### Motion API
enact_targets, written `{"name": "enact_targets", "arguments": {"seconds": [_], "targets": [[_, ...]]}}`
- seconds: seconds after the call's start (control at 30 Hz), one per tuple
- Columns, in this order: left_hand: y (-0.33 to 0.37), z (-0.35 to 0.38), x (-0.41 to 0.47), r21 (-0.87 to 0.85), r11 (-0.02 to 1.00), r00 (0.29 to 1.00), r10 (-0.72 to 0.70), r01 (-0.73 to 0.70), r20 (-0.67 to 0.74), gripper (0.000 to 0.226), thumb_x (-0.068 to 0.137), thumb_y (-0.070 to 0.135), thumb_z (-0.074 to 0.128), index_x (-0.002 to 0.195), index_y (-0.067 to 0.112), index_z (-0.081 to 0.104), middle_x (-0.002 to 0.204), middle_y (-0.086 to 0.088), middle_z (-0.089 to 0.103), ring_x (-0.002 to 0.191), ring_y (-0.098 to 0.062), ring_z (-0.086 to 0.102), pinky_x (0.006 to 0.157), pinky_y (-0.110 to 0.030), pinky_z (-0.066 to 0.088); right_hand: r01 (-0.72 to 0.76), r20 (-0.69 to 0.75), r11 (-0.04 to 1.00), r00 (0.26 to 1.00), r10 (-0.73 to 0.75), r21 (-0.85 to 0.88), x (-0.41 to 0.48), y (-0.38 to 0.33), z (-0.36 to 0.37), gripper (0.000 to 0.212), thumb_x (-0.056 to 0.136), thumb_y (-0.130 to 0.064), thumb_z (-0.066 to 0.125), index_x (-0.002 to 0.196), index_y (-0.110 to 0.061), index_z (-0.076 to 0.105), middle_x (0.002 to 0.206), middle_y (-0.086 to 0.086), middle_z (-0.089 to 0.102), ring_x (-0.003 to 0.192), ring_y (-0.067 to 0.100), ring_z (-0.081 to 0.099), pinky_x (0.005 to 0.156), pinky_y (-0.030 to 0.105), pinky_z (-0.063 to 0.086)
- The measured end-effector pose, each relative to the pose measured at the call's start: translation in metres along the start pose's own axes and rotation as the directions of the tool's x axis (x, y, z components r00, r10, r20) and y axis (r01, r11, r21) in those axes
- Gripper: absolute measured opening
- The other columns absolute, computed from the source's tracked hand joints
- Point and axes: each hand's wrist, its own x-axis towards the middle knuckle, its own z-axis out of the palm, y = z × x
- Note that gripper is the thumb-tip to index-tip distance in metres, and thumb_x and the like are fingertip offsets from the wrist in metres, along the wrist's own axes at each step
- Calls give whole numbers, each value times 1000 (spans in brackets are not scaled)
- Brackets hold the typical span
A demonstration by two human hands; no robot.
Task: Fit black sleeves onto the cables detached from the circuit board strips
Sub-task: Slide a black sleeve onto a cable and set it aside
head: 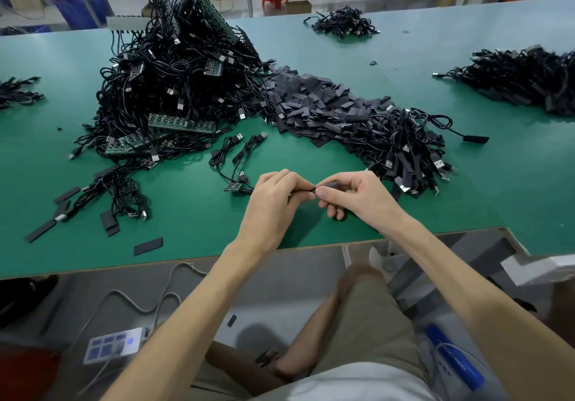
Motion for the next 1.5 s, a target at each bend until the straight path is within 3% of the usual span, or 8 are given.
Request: {"name": "enact_targets", "arguments": {"seconds": [0.43,0.8,0.9,1.1,1.23,1.5], "targets": [[0,1,0,0,1000,1000,25,-25,14,6,86,9,76,91,7,73,84,0,69,84,-10,53,89,-27,42,-11,6,1000,1000,12,-12,2,1,1,9,95,-11,71,96,-3,76,73,7,73,57,15,63,53,22,51],[2,3,0,86,995,998,53,-55,24,10,98,17,67,103,10,71,94,1,69,86,-20,59,92,-33,45,35,-53,998,998,-33,42,2,1,0,14,97,-18,70,86,-14,78,74,12,72,56,18,63,53,24,51],[2,0,0,36,999,1000,15,-16,19,11,98,19,67,102,10,72,92,6,67,86,-17,58,88,-30,46,30,-56,998,998,-27,55,3,3,0,12,96,-19,72,88,-13,77,74,10,73,57,18,63,52,23,51],[0,-6,2,-216,967,990,-122,134,68,9,96,21,70,95,14,74,76,9,71,67,-11,66,68,-23,52,72,-58,995,996,-68,63,3,5,-2,8,93,-13,74,101,-15,75,79,6,73,60,18,65,55,24,52],[-3,-4,2,-260,950,981,-144,174,131,7,96,21,71,93,15,74,74,10,71,64,-10,67,67,-23,53,106,-55,991,993,-102,87,3,4,-4,21,92,-8,74,113,-10,71,85,5,72,63,24,66,56,27,53],[-7,-4,3,-295,923,958,-189,249,217,2,92,19,75,90,18,75,72,8,72,61,-11,67,68,-28,55,108,-11,991,994,-107,83,3,5,-1,13,93,-1,70,106,0,70,82,16,72,64,29,70,57,27,53]]}}
